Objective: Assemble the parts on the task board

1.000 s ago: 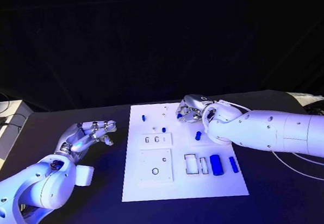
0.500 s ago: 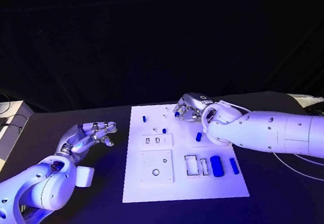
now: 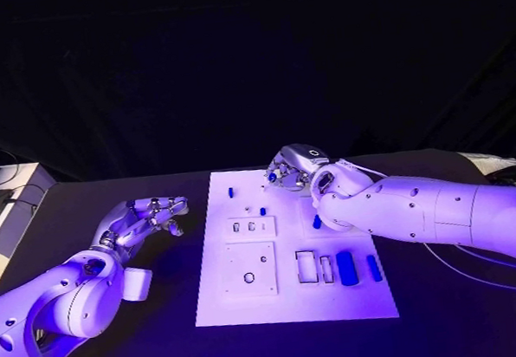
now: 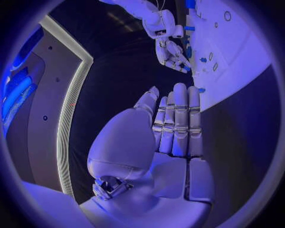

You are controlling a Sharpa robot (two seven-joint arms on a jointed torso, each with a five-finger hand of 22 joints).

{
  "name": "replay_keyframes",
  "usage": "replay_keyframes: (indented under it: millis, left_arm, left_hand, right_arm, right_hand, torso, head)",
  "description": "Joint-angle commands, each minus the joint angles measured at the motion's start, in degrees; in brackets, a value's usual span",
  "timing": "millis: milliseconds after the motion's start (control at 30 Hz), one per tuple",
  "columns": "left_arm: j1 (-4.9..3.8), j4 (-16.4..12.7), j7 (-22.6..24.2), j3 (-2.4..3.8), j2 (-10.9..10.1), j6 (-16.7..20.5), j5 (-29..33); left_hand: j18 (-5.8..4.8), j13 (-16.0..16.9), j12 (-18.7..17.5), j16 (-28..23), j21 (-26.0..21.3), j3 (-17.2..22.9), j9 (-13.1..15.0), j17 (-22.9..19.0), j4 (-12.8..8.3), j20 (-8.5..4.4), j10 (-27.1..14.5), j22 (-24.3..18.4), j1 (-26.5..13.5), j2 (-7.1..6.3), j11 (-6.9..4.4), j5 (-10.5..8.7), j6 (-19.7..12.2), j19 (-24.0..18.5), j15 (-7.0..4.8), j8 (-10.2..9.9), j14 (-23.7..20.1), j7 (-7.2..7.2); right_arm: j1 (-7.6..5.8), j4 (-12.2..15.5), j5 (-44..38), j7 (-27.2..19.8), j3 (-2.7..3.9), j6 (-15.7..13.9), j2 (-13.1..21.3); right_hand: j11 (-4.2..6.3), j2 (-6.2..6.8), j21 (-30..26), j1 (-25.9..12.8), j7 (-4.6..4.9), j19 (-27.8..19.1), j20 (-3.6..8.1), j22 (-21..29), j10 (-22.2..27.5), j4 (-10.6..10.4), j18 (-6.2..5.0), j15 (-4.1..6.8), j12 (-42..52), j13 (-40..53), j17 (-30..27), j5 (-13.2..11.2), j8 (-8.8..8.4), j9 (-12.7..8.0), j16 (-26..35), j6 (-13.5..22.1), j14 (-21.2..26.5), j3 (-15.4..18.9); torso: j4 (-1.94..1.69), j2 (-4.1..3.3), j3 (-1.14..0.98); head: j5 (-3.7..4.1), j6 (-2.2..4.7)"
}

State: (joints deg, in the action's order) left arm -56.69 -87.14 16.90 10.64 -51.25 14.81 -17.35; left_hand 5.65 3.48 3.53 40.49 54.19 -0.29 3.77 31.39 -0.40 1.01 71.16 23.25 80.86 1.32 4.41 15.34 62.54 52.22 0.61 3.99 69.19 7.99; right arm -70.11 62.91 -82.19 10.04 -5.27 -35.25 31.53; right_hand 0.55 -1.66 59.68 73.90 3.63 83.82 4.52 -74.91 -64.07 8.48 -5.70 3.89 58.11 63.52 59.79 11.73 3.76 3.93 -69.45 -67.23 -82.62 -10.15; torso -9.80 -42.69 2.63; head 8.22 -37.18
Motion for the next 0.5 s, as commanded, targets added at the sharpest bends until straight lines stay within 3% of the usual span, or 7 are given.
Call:
replay_keyframes:
  millis: [33,267,400,500]
  left_arm:
    - [-0.01,-0.2,0.4,0.05,0.2,-0.9,0.1]
    - [-0.02,-0.5,0.4,0.06,0.1,-0.8,0.1]
    - [-0.02,-0.7,0.4,0.06,-0.1,-0.7,0.1]
    - [-0.03,-0.8,0.4,0.06,-0.2,-0.7,0.0]
  left_hand:
    - [0.88,0.1,0.1,0.0,0.3,0.2,0.0,-0.1,0.0,0.06,-0.4,0.0,0.0,-0.13,0.14,0.02,-0.3,-0.2,0.00,-0.2,-0.4,-0.04]
    - [0.88,0.1,0.1,0.0,0.3,0.2,0.0,-0.1,0.0,0.06,-0.4,0.0,0.0,-0.13,0.14,0.02,-0.3,-0.2,0.00,-0.2,-0.4,-0.04]
    - [0.88,0.1,0.1,0.0,0.3,0.2,0.0,-0.1,0.0,0.06,-0.4,0.0,0.0,-0.13,0.14,0.02,-0.3,-0.2,0.00,-0.2,-0.4,-0.04]
    - [0.88,0.1,0.1,0.0,0.3,0.2,0.0,-0.1,0.0,0.06,-0.4,0.0,0.0,-0.13,0.14,0.02,-0.3,-0.2,0.00,-0.2,-0.4,-0.04]
  right_arm:
    - [-0.07,-1.7,-1.8,-1.1,0.04,-1.4,-1.2]
    - [-0.09,-4.8,-2.5,-1.1,0.05,-2.0,-3.0]
    - [-0.09,-5.8,-2.7,-1.1,0.05,-2.2,-3.6]
    - [-0.10,-6.3,-2.8,-1.0,0.06,-2.1,-3.9]
  right_hand:
    - [-0.04,-0.07,0.2,0.1,0.78,3.6,0.37,-8.1,0.0,0.4,0.58,0.31,-0.3,0.0,0.1,0.7,0.11,0.1,-0.3,-0.5,-0.2,-0.2]
    - [-0.06,-0.11,0.2,0.0,0.83,3.5,0.36,-8.1,-0.1,0.5,0.57,0.30,-0.3,0.1,0.1,1.3,0.09,0.1,-0.3,-0.5,-0.2,-0.3]
    - [-0.06,-0.09,0.3,0.1,0.84,3.5,0.35,-8.1,-0.1,0.6,0.57,0.29,-0.3,0.1,0.2,1.4,0.09,0.1,-0.3,-0.4,-0.2,-0.3]
    - [-0.07,-0.01,0.3,0.0,0.87,3.5,0.35,-8.1,-0.1,0.7,0.56,0.29,-0.4,0.1,0.2,1.7,0.10,0.1,-0.3,-0.5,-0.3,-0.3]
  torso:
    - [-0.09,-0.11,0.02]
    - [-0.56,-0.22,0.22]
    - [-0.66,-0.30,0.38]
    - [-0.64,-0.33,0.35]
  head:
    - [-0.03,0.19]
    - [0.06,0.06]
    - [0.01,0.20]
    - [-0.15,0.53]
